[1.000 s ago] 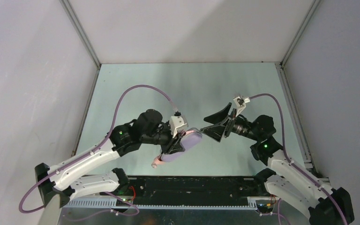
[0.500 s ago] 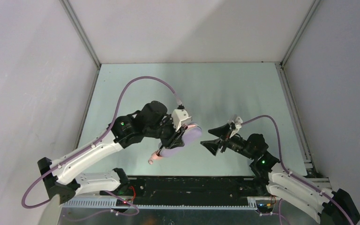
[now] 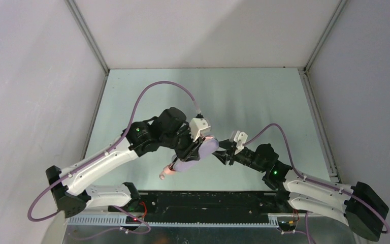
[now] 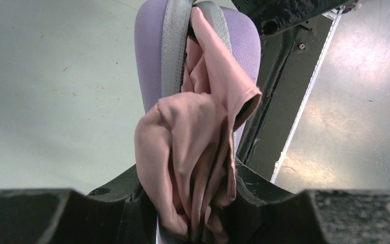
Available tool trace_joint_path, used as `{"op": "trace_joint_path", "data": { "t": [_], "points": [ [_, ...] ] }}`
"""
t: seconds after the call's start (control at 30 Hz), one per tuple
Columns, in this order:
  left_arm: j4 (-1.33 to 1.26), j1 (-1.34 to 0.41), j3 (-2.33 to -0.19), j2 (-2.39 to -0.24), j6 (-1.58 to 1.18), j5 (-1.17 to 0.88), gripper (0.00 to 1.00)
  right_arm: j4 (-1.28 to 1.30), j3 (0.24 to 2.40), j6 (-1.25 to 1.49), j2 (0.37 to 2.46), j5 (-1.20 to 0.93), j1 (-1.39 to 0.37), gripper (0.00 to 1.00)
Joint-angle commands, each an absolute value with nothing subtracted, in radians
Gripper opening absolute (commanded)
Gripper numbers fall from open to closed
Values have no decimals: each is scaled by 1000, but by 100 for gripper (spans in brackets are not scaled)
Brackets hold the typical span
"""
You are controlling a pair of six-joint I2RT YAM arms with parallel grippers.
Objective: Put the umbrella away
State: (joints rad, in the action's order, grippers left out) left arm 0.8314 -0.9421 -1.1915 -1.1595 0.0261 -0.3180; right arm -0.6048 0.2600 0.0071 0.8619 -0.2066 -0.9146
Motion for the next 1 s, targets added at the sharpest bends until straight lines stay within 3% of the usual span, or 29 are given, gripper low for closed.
{"op": "trace_joint_path", "data": {
  "t": [0.0, 0.13, 0.17, 0.67, 0.87, 0.9, 0.97],
  "points": [
    [796, -945, -1249, -1153, 21, -349, 0, -696, 317, -24, 881, -189, -922, 30],
    [807, -945, -1253, -1154, 25, -345, 0, -684, 319, -27, 868, -193, -923, 2],
    [812, -945, -1252, -1154, 27, -338, 0, -680, 319, -30, 863, -190, -923, 0],
    [992, -939, -1302, -1224, 24, -244, 0, -475, 291, -169, 694, -21, -867, 0],
    [1007, -940, -1307, -1228, 20, -240, 0, -513, 249, -49, 633, 128, -823, 0],
    [992, -939, -1305, -1212, 19, -237, 0, -512, 250, 76, 632, 121, -806, 3],
    [916, -940, -1285, -1180, 17, -234, 0, -499, 256, 291, 634, 46, -741, 25]
  ]
}}
